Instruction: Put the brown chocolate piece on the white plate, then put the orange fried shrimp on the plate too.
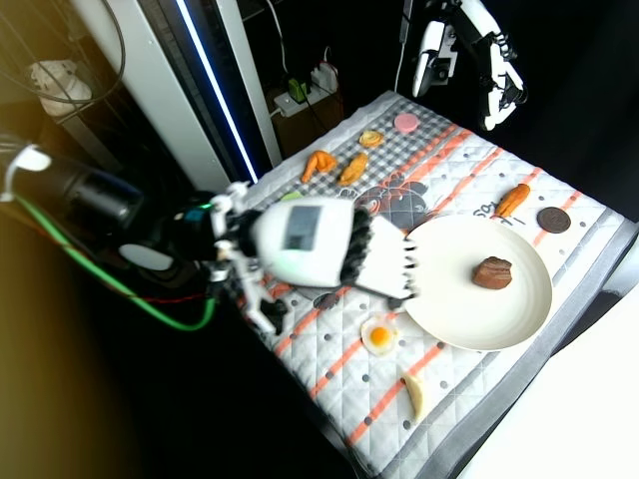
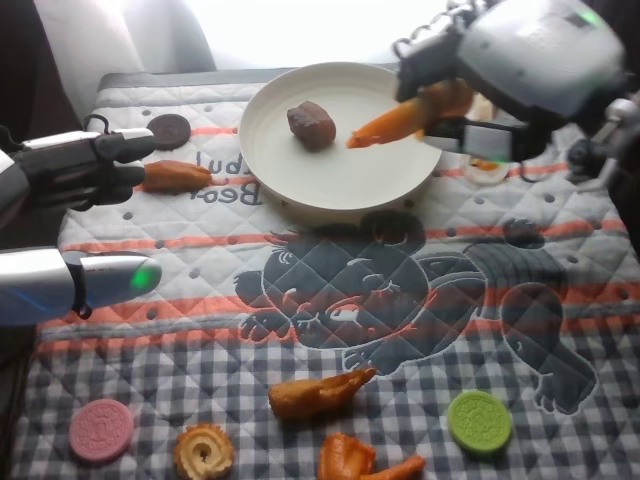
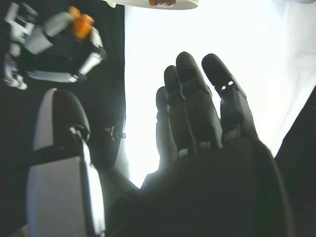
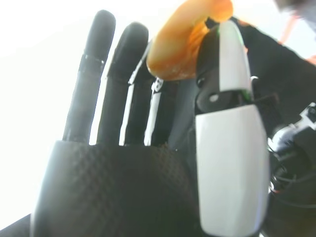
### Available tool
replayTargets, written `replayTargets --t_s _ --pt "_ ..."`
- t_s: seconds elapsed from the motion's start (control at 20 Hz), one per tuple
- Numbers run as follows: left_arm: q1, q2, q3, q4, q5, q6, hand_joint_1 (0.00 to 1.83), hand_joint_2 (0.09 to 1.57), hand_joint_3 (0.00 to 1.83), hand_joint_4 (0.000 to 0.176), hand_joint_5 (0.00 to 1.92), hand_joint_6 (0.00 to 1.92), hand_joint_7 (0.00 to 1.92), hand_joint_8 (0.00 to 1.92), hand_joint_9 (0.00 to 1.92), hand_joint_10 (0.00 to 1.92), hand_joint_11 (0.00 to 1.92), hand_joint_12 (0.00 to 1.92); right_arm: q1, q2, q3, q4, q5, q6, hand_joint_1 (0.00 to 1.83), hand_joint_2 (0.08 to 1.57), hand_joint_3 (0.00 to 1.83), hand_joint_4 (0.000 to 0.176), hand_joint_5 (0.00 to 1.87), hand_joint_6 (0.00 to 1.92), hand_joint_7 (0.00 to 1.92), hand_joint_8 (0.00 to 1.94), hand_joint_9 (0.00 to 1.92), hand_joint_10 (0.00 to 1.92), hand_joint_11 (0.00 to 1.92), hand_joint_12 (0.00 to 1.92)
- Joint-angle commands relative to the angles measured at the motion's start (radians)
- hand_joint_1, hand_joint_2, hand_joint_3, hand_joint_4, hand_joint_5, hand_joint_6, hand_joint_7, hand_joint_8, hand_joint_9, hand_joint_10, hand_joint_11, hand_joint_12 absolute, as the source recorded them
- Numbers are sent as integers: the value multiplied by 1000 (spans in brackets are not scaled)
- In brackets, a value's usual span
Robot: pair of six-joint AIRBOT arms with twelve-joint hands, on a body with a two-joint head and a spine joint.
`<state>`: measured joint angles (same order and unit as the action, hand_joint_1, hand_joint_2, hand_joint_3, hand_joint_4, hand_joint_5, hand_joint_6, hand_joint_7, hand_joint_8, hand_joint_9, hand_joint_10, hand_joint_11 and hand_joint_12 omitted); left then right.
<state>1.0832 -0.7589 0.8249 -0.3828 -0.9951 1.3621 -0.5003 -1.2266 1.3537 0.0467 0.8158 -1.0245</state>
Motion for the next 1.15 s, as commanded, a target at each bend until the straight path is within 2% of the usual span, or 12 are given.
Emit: replayTargets --t_s 0.0,0.05,0.1,0.2,0.3,0.35,0.5,0.65,0.75,0.85,0.95,1.1 --pt "-17 -9 7 13 -108 -13 925 929 0 39 411 1 534 3 521 146 0 1253 17 -7 16 2 63 -3 1355 1109 0 0 1008 923 1011 923 857 1205 453 1359" --pt "-22 -14 12 17 -107 -16 931 922 0 43 418 2 535 2 512 149 0 1188 25 -25 33 1 39 -3 1359 1107 0 0 989 950 1018 887 884 1211 542 1352" --pt "-25 -19 16 21 -107 -23 944 919 0 39 426 5 535 1 506 149 0 1176 31 -35 43 1 26 -3 1242 1117 0 14 958 999 1004 953 885 832 609 1324" --pt "-37 -36 28 25 -114 -35 922 925 1 51 423 2 534 0 472 134 0 1167 40 -45 49 -8 12 -3 723 1015 0 42 344 82 521 126 501 231 131 1177" --pt "-52 -46 37 30 -122 -43 931 926 1 56 410 0 511 0 466 127 0 1148 41 -44 48 -13 11 -3 498 917 0 111 13 2 129 17 175 18 4 737" --pt "-60 -46 40 35 -128 -47 930 929 1 55 403 1 498 0 447 115 0 1122 41 -44 44 -15 11 -3 472 924 1 117 2 0 69 15 106 18 0 475" --pt "-76 -42 46 46 -167 -59 852 945 4 99 364 0 445 0 358 68 0 1063 41 -18 14 -17 22 -3 399 933 0 147 0 0 44 0 106 0 0 455" --pt "-80 -43 85 61 -222 -176 845 927 0 57 372 1 441 6 383 58 0 1160 -10 58 -54 -15 95 -3 360 922 0 174 0 0 27 2 5 1 0 46" --pt "-77 -45 104 61 -260 -234 846 908 0 0 387 3 505 15 439 50 0 1064 -62 116 -104 -4 176 -3 314 917 0 176 0 0 11 0 0 0 0 1" --pt "-70 -44 113 56 -315 -277 811 910 0 43 358 0 478 2 432 16 0 968 -151 195 -177 30 297 -3 327 913 0 176 0 0 28 8 0 0 3 1" --pt "-58 -41 114 56 -364 -313 812 961 13 24 312 3 418 5 406 1 0 790 -230 257 -235 49 392 4 386 922 1 176 0 0 29 5 0 0 0 0" --pt "-27 -36 115 60 -463 -398 994 960 0 44 340 9 436 7 496 24 0 860 -368 336 -293 81 552 80 433 965 14 175 0 0 55 12 0 0 0 0"
